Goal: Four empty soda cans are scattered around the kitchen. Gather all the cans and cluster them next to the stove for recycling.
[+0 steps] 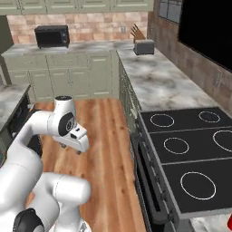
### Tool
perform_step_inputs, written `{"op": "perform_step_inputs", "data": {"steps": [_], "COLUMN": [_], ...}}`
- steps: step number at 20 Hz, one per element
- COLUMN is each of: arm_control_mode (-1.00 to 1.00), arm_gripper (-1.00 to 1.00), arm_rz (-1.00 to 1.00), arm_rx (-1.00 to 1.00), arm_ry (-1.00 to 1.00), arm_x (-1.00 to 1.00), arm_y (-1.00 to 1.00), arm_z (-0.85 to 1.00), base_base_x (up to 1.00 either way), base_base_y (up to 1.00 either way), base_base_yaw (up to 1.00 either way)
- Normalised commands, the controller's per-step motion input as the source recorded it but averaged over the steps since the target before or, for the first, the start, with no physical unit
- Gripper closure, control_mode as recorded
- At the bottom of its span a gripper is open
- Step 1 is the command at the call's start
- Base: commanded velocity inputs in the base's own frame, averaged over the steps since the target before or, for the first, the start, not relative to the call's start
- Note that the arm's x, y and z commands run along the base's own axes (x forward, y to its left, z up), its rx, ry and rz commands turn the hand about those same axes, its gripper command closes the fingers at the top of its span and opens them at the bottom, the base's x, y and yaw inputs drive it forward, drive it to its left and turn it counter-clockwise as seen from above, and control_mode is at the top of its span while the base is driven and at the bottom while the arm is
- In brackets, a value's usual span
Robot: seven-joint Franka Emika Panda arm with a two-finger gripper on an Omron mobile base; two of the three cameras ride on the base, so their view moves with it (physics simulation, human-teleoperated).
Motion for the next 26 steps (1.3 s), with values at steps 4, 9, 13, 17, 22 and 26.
{"op": "perform_step_inputs", "data": {"steps": [4,9,13,17,22,26], "arm_control_mode": [1.0,1.0,1.0,1.0,1.0,1.0], "arm_gripper": [-1.0,-1.0,-1.0,-1.0,-1.0,-1.0], "arm_rz": [0.0,0.0,0.0,0.0,0.0,0.0], "arm_rx": [0.0,0.0,0.0,0.0,0.0,0.0], "arm_ry": [0.0,0.0,0.0,0.0,0.0,0.0], "arm_x": [0.0,0.0,0.0,0.0,0.0,0.0], "arm_y": [0.0,0.0,0.0,0.0,0.0,0.0], "arm_z": [0.0,0.0,0.0,0.0,0.0,0.0], "base_base_x": [-0.24,-0.33,-0.42,-0.36,-0.07,0.27], "base_base_y": [0.21,0.1,0.04,0.04,-0.03,-0.17], "base_base_yaw": [0.44,0.41,0.39,0.38,0.21,0.07]}}
